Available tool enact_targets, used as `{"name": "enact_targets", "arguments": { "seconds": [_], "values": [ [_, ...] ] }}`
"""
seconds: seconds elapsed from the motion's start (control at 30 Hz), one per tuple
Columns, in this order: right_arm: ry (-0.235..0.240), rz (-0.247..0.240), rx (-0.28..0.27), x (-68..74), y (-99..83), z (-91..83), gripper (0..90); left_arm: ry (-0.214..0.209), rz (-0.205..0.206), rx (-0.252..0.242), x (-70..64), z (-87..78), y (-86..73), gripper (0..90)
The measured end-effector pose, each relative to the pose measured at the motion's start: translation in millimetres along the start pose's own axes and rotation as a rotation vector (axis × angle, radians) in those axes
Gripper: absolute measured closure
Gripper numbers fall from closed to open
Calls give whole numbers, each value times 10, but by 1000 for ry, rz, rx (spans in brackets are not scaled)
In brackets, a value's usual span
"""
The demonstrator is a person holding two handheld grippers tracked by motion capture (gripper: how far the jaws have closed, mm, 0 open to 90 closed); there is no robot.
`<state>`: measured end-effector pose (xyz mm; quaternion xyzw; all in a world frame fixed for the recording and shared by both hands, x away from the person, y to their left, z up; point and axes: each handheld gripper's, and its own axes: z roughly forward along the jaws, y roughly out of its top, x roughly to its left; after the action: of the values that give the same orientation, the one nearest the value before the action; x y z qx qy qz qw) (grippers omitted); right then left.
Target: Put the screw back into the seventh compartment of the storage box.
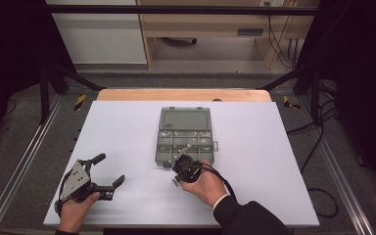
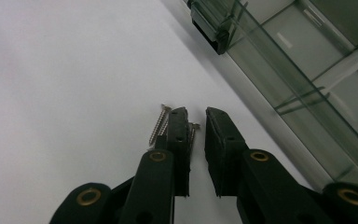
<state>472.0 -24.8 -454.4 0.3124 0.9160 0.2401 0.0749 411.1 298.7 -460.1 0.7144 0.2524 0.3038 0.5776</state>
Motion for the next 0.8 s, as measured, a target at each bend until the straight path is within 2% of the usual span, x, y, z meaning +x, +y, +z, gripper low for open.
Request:
{"name": "enact_targets", "arguments": {
  "seconds": [0.03, 0.1, 0.2, 0.27, 0.37, 0.43, 0.53, 0.67, 0.8],
  "values": [
    [11, 29, -3, 16, 7, 0, 800, 0, 0, 0, 0, 1, 0, 11],
    [0, 19, 0, 2, 7, 5, 808, -2, 2, 2, 0, 3, -1, 11],
    [12, 26, 3, 3, 8, 20, 812, -2, 3, 3, -1, 3, 0, 11],
    [6, 8, 9, -11, 5, 30, 816, -2, 3, 3, -1, 3, 0, 11],
    [6, 9, 11, -19, 5, 33, 827, -2, 3, 3, 0, 3, -1, 11],
    [8, 23, 10, -16, 8, 35, 833, -3, 4, 3, 0, 5, -1, 11],
    [12, 20, 13, -38, 7, 36, 850, -3, 3, 4, -2, 7, -2, 11],
    [34, 62, 12, -45, 12, 34, 871, -2, -7, -4, -8, 11, -2, 11],
    [32, 54, 16, -57, 11, 30, 877, -2, -5, -3, -6, 11, -2, 11]
  ]
}}
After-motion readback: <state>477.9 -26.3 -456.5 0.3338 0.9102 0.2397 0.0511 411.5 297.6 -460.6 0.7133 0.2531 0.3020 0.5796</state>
